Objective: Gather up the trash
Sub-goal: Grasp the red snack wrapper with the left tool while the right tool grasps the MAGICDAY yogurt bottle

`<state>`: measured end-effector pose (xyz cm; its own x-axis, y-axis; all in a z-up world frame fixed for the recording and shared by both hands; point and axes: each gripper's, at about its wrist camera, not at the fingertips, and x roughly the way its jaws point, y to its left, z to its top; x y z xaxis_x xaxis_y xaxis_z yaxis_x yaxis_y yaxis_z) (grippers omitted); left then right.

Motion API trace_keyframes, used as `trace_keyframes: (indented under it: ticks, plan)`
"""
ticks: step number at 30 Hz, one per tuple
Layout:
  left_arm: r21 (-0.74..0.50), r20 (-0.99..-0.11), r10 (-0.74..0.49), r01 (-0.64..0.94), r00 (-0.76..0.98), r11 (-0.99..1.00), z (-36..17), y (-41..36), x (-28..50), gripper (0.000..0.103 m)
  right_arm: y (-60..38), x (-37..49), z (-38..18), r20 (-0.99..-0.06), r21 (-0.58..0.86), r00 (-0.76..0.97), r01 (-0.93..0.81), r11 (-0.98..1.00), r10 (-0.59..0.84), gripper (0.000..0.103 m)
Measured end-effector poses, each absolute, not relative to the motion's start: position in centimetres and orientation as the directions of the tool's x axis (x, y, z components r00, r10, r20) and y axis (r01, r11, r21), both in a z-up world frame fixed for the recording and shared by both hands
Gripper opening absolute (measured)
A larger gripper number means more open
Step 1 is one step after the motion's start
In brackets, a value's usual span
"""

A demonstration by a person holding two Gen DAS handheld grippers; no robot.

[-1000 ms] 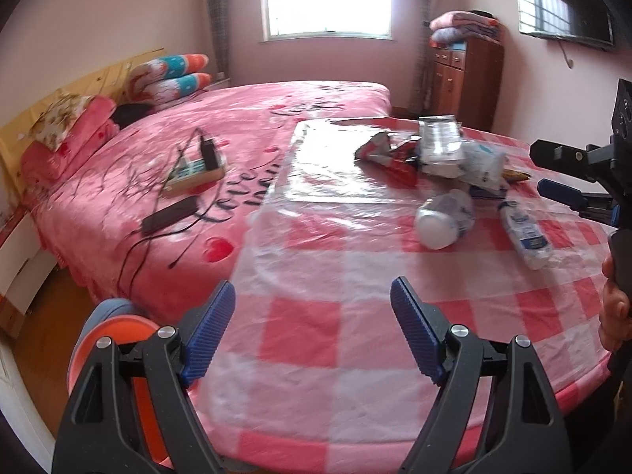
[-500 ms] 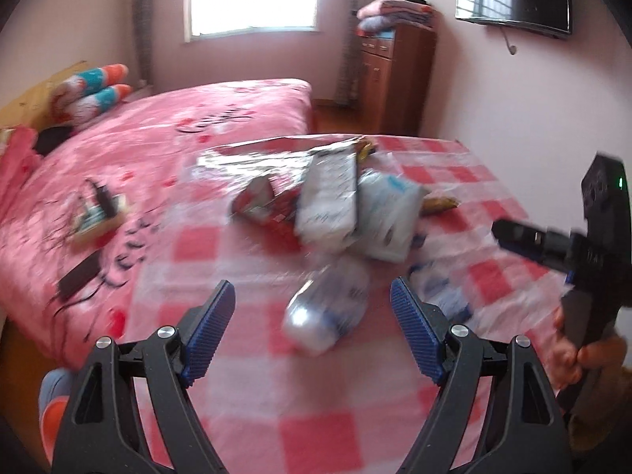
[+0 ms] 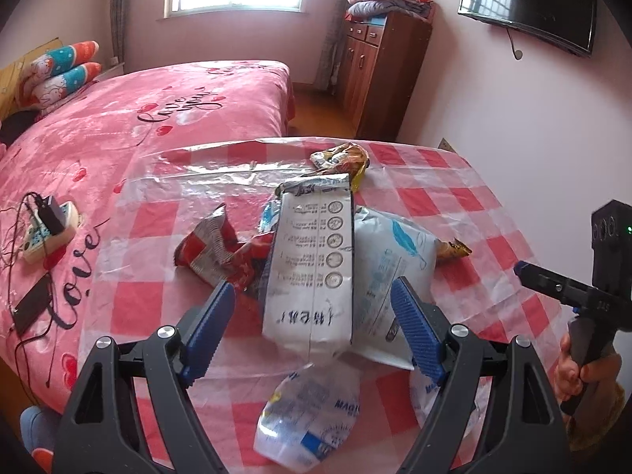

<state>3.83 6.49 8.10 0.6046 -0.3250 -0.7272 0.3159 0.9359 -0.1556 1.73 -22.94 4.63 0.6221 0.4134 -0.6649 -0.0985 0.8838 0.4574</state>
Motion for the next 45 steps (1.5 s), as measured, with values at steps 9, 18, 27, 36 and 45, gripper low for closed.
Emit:
trace_keyframes:
  ticks: [9, 18, 27, 36, 45]
  plan:
    - [-0.18, -0.706, -0.336, 0.301, 0.624, 0.936, 8.3, 8.1, 5.2, 0.082, -21.5, 3.8, 3.7, -0.647, 0.534, 0.569, -0.138, 0.834, 0.508, 0.084]
    - [-0.237, -0.741, -0.275, 0.145, 0.613, 0.961, 6.1, 13.4, 9.4, 0.082, -18.8, 5.7, 2.9, -0.597, 0.647, 0.525, -0.132, 0.751, 0.606, 0.082]
    - [-0.35, -0.762, -0.299, 0.023, 0.574, 0.937, 3.0, 14.1, 12.7, 0.082, -16.5, 5.8, 2.5, -0.611, 0.624, 0.502, -0.171, 0.762, 0.612, 0.079]
    - [-0.241, -0.813, -0.179, -0.04, 0.554, 0.97, 2.1, 12.4, 14.9, 0.067, -12.5, 2.0, 2.8, -0.683, 0.469, 0.486, -0.279, 0.838, 0.545, 0.079]
    - [-0.232, -0.795, -0.165, -0.041, 0.583, 0.972, 2.3, 12.0, 13.5, 0.053, -9.6, -2.0, 1.4, -0.753, 0.346, 0.484, -0.286, 0.893, 0.447, 0.079]
